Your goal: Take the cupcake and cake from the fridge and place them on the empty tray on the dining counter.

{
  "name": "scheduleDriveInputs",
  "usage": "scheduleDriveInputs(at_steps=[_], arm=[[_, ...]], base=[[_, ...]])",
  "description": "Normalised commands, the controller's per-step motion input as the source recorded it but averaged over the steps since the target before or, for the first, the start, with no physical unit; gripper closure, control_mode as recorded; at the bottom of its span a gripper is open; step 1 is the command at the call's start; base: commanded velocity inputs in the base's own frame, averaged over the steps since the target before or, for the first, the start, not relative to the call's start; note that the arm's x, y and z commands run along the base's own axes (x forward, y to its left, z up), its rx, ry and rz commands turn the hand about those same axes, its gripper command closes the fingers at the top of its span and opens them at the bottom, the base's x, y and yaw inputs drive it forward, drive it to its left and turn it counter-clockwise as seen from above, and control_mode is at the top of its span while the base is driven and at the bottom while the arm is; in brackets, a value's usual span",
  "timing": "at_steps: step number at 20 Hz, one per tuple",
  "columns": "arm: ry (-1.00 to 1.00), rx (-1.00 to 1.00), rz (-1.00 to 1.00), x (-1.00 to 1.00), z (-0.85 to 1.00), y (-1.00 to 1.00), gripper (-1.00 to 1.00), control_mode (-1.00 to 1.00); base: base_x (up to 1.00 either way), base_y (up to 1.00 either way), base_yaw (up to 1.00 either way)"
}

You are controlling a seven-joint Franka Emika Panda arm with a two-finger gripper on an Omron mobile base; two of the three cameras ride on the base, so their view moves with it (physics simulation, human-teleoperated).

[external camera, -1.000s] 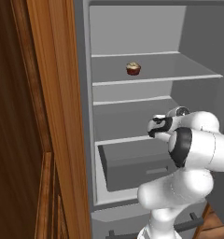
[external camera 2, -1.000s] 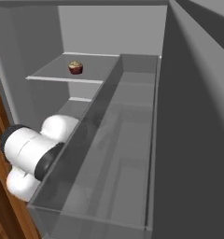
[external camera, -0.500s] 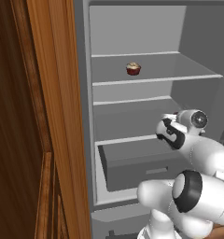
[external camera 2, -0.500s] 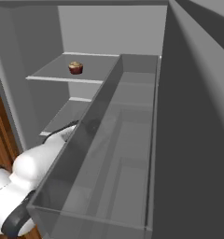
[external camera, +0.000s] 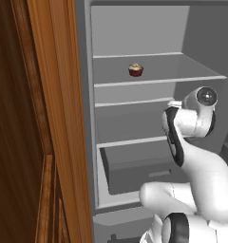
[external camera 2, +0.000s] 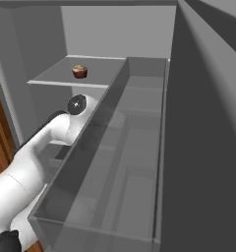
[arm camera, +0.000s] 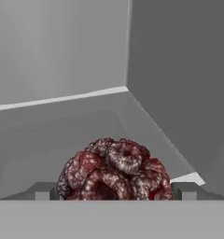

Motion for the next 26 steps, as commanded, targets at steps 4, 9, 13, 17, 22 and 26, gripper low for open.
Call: scheduleDriveInputs(at_steps=[4, 9, 13, 17, 22, 26], arm=[[0.01, -0.01, 0.0, -1.0, 0.39, 0.11, 1.0, -1.0], [0.0, -0.01, 0.03, -1.0, 0.5, 0.41, 1.0, -1.0], [0.01, 0.0, 0.09, -1.0, 0.48, 0.29, 1.0, -1.0], [0.0, 0.0, 0.12, -0.92, 0.47, 0.25, 1.0, -1.0], [-0.01, 0.0, 0.13, -0.6, 0.6, 0.44, 1.0, -1.0], [-0.1, 0.0, 0.07, -0.67, 0.91, 0.31, 1.0, -1.0]], base=[[0.0, 0.0, 0.0], [0.0, 0.0, 0.0], [0.0, 0.0, 0.0], [0.0, 0.0, 0.0], [0.0, 0.0, 0.0], [0.0, 0.0, 0.0]])
